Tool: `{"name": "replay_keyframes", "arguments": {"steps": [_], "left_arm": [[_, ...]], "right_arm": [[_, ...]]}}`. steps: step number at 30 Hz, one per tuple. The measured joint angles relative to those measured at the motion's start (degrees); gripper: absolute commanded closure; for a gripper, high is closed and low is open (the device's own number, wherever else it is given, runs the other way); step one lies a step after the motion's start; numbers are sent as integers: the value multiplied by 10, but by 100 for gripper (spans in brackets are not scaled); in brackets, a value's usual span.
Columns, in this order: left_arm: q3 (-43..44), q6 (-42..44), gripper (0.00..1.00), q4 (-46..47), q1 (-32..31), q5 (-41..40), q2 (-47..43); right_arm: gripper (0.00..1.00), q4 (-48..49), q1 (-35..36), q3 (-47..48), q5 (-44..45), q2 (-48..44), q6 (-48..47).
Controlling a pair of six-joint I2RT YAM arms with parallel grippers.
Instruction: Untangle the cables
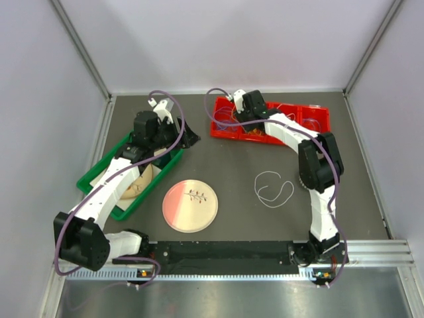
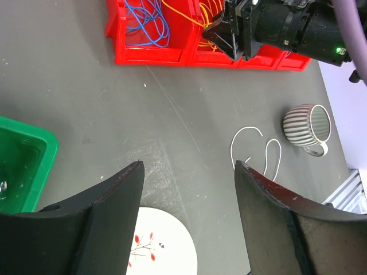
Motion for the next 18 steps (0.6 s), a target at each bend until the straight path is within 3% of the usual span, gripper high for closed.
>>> {"name": "replay_keyframes", "arguments": {"steps": [6, 18], "left_arm": [[0, 0, 30, 0, 0, 0, 0], [0, -1, 31, 0, 0, 0, 0]], "right_arm": [[100, 1, 0, 0, 18, 3, -3], [100, 20, -7, 0, 52, 1, 42]]}}
